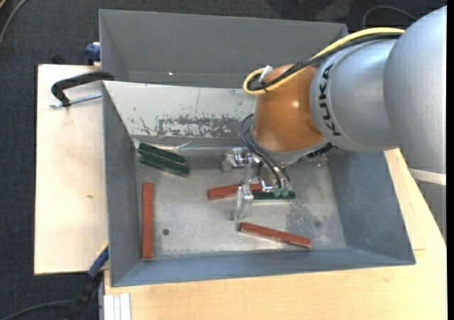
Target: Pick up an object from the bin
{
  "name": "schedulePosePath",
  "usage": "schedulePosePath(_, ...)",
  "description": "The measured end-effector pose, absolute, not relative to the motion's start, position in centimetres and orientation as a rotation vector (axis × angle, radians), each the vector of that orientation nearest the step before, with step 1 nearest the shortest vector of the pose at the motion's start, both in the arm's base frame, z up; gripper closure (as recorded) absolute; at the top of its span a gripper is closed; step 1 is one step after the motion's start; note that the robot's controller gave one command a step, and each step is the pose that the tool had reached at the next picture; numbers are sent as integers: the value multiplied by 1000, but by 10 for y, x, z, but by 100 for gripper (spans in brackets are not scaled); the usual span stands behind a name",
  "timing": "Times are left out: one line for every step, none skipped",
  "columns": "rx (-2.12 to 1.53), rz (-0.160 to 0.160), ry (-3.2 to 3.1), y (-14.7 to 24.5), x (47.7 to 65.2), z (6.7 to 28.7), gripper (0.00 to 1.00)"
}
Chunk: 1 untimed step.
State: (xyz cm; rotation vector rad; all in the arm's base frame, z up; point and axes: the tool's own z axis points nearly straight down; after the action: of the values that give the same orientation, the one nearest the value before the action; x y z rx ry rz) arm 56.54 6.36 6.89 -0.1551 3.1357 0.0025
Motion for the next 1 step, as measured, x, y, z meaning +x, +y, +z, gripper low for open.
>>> schedulePosePath(-153, 3, 3134, 64, 567, 70, 0)
